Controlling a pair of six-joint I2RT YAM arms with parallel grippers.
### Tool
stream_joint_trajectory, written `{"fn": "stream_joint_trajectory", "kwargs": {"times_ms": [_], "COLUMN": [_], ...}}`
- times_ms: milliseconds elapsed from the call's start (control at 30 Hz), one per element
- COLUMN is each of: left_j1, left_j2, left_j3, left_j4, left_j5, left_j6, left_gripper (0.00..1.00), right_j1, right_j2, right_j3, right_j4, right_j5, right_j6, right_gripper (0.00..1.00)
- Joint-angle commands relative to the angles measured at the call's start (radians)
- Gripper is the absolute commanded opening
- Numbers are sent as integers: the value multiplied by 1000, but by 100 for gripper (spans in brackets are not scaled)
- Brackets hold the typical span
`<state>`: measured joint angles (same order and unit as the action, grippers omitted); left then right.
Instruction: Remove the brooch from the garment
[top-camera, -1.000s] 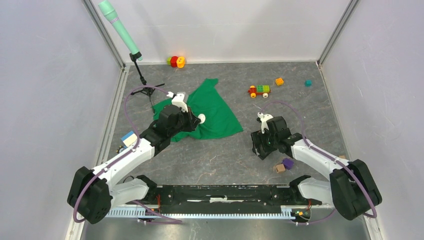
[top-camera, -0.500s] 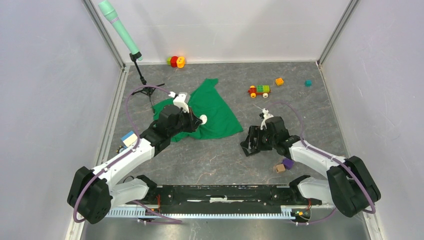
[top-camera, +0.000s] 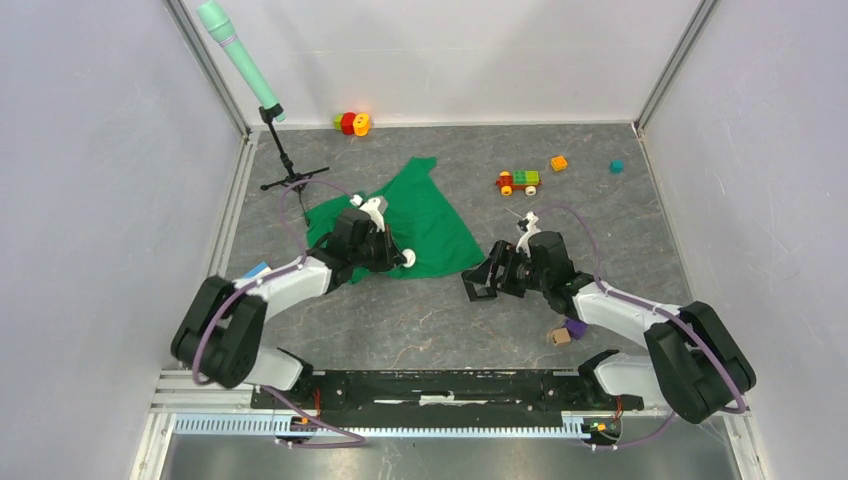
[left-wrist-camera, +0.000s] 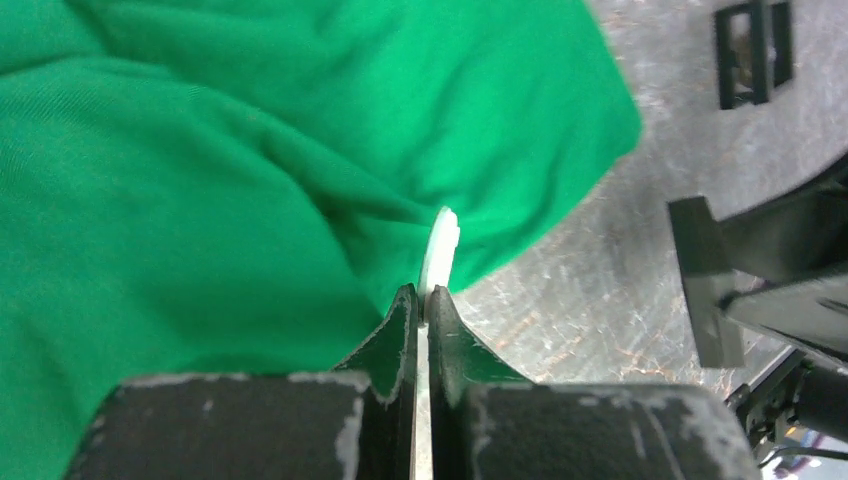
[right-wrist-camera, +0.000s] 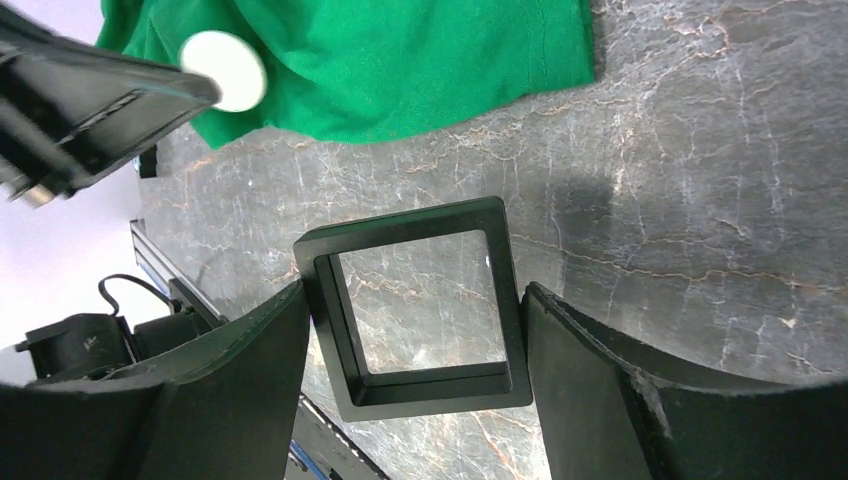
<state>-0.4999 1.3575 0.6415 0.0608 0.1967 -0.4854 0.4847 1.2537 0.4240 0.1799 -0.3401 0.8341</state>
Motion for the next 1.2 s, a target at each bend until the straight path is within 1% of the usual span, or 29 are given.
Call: {"fn": "stream_joint_trajectory", "kwargs": {"times_ms": [0, 33, 67, 100, 133, 167, 233, 267, 367, 400, 500, 533, 600, 733, 900, 1000, 1067, 1167], "left_j1": [85, 88, 88, 85, 85, 84, 81, 78, 60, 51, 32, 26, 12, -8, -30, -38, -41, -42], "left_j2": [134, 154, 158, 147, 128, 103, 45, 12, -73, -95, -121, -119, -105, -63, -13, 16, 36, 55], "left_j3": [59, 69, 80, 79, 67, 49, 12, -2, -59, -84, -154, -167, -180, -150, -127, -119, -117, -122], "left_j4": [123, 121, 109, 108, 116, 127, 148, 156, 233, 278, 485, 564, 653, 673, 725, 732, 742, 758], "left_j5": [197, 220, 230, 241, 240, 235, 237, 244, 305, 327, 409, 423, 438, 445, 447, 446, 450, 454], "left_j6": [-102, -104, -96, -89, -88, -87, -84, -85, -125, -160, -308, -350, -411, -428, -455, -458, -463, -472], "left_gripper": [4, 13, 27, 46, 59, 70, 84, 88, 93, 95, 97, 97, 95, 89, 87, 82, 76, 57], "right_j1": [7, 6, 7, 6, 6, 6, 6, 7, 7, 6, 7, 7, 9, 16, 23, 25, 25, 25], "right_j2": [15, 19, 21, 25, 27, 31, 35, 35, 33, 35, 49, 57, 73, 74, 67, 65, 64, 59], "right_j3": [36, 39, 44, 49, 55, 59, 64, 63, 51, 44, 12, 4, -5, 1, -2, -8, -9, -23], "right_j4": [85, 91, 99, 105, 111, 118, 147, 166, 261, 310, 461, 516, 583, 606, 589, 601, 609, 654], "right_j5": [-3, -7, -19, -32, -42, -57, -83, -95, -143, -155, -200, -215, -242, -252, -252, -259, -264, -269], "right_j6": [50, 51, 52, 55, 60, 71, 96, 116, 183, 211, 332, 368, 417, 431, 423, 429, 436, 465], "right_gripper": [73, 73, 73, 73, 73, 73, 73, 73, 72, 73, 72, 72, 71, 71, 71, 71, 71, 70]}}
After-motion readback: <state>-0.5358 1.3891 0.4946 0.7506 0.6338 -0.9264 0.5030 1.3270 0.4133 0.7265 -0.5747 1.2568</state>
